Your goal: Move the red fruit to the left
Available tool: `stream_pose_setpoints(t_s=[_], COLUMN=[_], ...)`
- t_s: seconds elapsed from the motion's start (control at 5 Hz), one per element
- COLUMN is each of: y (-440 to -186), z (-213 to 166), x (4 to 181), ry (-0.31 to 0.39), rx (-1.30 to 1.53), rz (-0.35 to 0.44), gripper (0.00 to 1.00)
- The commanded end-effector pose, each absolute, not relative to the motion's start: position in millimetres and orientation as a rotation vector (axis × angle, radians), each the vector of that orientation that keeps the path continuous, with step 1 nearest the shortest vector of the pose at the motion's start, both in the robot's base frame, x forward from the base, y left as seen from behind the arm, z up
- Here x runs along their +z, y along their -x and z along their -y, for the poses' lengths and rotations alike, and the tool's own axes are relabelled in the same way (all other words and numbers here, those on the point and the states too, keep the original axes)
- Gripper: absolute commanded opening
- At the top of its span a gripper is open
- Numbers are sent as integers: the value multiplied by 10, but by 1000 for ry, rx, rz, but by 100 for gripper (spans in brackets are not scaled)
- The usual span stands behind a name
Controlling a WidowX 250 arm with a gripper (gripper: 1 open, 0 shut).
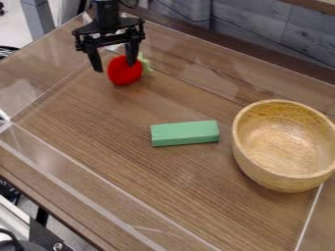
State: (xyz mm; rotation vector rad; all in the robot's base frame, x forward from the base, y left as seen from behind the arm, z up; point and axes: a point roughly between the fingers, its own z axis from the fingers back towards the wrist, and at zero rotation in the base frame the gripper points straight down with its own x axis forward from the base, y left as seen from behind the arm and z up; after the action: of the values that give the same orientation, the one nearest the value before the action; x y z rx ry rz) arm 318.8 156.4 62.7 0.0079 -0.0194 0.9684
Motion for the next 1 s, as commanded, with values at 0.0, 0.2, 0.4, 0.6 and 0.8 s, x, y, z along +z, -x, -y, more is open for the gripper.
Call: stream_pose_setpoints(t_s=[0.0, 0.2, 0.4, 0.6, 0.8], y=[-3303, -3359, -3401, -3449, -3477], z=[-1567, -1584, -1596, -1586, -1567], x=[878, 804, 718, 680, 655], ry=[-17, -24, -35, -43, -50], rx=[1003, 1040, 1073, 1078, 1079], rz=[100, 100, 95, 88, 76], gripper=[100, 100, 100, 100, 100])
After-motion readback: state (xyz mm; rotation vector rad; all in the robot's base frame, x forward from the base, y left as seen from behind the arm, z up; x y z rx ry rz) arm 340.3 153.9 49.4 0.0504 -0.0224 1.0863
